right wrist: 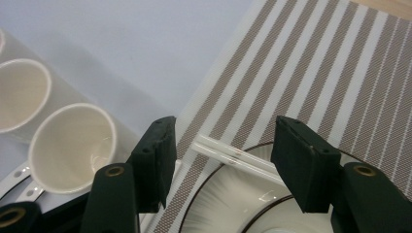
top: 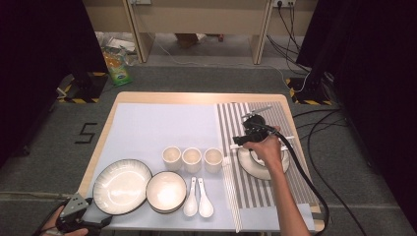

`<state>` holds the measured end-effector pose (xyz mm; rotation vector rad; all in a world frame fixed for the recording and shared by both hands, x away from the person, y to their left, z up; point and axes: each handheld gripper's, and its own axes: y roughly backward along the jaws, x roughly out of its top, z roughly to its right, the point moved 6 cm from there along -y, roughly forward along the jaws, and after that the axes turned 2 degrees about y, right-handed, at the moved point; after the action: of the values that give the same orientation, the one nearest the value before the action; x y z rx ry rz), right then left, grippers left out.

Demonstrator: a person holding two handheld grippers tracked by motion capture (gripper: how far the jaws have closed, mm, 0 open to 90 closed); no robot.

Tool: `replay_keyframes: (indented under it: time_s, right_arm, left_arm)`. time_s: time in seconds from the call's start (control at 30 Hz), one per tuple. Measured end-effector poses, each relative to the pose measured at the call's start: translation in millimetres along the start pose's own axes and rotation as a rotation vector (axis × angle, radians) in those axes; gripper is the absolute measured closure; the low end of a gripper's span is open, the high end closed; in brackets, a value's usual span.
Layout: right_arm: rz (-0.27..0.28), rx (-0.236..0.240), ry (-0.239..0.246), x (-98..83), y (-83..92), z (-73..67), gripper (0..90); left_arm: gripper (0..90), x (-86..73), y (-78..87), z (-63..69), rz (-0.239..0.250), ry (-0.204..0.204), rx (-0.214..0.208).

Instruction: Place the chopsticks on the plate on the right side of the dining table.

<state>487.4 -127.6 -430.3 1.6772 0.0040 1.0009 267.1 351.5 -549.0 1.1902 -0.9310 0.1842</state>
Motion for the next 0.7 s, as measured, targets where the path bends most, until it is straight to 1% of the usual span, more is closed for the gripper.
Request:
replay_keyframes:
  time_s: [0.17, 0.23, 0.33, 0.5, 0.6, 0.7]
  right_arm:
    - [0.013, 0.039, 0.015, 0.6, -2.1, -10.2, 41.9]
    - [0.006, 0.041, 0.03, -0.1, -3.5, -12.8, 41.9]
    - [0.005, 0.041, 0.037, -1.0, -5.8, -15.9, 41.2]
    - [0.018, 0.064, 0.042, -0.3, -8.8, -24.3, 41.2]
    - [0.018, 0.071, 0.053, -0.8, -10.7, -27.5, 41.2]
    - [0.021, 0.086, 0.063, -1.6, -13.9, -34.4, 41.2]
  left_arm:
    - [0.0, 0.0, 0.1, 0.0, -0.001, 0.0, 0.0]
    - [0.0, 0.0, 0.0, 0.0, -0.001, 0.0, 0.0]
    - [0.0, 0.0, 0.0, 0.0, 0.0, 0.0, 0.0]
    - [0.0, 0.1, -0.2, -0.1, 0.001, 0.0, 0.002]
    - [0.0, 0.2, -0.3, -0.1, 0.001, 0.0, 0.003]
    - [0.0, 0.1, -0.3, -0.1, 0.002, 0.0, 0.003]
